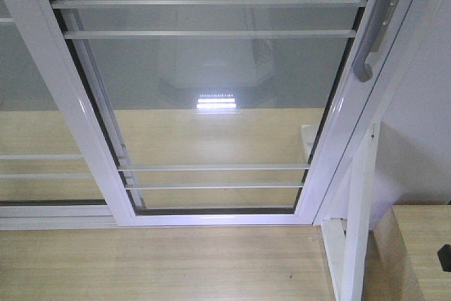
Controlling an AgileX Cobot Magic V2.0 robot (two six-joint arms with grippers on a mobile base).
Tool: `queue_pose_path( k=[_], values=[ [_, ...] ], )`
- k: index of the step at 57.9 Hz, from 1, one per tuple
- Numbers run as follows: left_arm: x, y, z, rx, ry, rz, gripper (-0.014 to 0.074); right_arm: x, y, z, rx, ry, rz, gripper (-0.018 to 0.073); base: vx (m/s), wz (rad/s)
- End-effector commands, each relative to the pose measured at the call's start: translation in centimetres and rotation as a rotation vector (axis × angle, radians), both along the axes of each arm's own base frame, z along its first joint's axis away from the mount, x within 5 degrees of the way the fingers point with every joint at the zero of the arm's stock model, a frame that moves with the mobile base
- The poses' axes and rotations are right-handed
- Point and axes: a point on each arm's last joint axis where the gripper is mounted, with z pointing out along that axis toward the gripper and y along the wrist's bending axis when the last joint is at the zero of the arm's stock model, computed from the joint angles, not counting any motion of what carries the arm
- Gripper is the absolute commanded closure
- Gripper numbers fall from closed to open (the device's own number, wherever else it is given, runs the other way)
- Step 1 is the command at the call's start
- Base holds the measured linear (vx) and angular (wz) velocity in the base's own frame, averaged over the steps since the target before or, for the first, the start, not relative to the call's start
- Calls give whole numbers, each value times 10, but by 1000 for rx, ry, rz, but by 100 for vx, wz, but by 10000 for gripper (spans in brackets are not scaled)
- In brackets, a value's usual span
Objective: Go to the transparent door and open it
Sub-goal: 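Align the base with the door's silver handle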
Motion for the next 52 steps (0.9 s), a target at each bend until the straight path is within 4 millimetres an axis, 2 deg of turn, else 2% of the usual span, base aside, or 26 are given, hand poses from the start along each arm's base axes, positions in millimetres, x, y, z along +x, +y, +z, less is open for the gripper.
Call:
queue_pose_path(
  k=[1, 22, 45, 52],
  values=[
    [1, 0, 4, -9, -84, 6, 602, 2, 0, 6, -20, -58, -3, 568, 0, 0],
    [1, 0, 4, -13, -80, 6, 602, 2, 0, 6, -20, -58, -3, 568, 0, 0],
    [0, 1, 9, -18, -136, 9, 602, 2, 0, 14, -21, -142, -1, 568, 0, 0],
    [-3, 2, 32, -32, -304, 16, 602, 0, 0, 29, -25, -245, 0, 568, 0, 0]
  ],
)
